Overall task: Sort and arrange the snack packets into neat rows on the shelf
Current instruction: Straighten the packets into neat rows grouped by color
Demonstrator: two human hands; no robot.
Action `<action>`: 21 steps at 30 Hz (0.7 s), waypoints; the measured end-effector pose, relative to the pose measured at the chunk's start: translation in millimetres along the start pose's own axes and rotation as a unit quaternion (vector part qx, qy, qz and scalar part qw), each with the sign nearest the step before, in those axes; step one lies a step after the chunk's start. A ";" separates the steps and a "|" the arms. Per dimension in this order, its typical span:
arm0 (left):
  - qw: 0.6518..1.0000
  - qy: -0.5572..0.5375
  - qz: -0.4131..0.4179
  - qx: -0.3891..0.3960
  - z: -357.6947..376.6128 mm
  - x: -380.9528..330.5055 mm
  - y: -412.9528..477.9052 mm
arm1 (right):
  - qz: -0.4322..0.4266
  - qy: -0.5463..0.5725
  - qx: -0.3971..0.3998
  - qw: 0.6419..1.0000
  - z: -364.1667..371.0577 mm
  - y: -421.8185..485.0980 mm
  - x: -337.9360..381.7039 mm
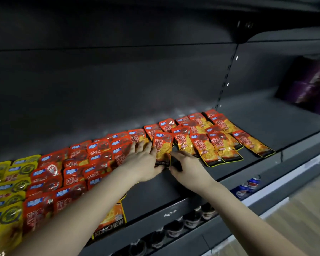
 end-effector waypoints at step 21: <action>0.983 -0.099 -0.133 -0.075 -20.9 -15.6 9.1 | -0.050 0.101 0.057 0.992 -21.2 36.7 -27.6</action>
Point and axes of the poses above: each hand's wrist, its own y-axis towards the middle knuckle, its own z-axis out of the palm, x = y × z, the point moved 8 cm from there along y, towards the middle knuckle, and after that the axes turned 1 degree about y, right-handed, at the moved point
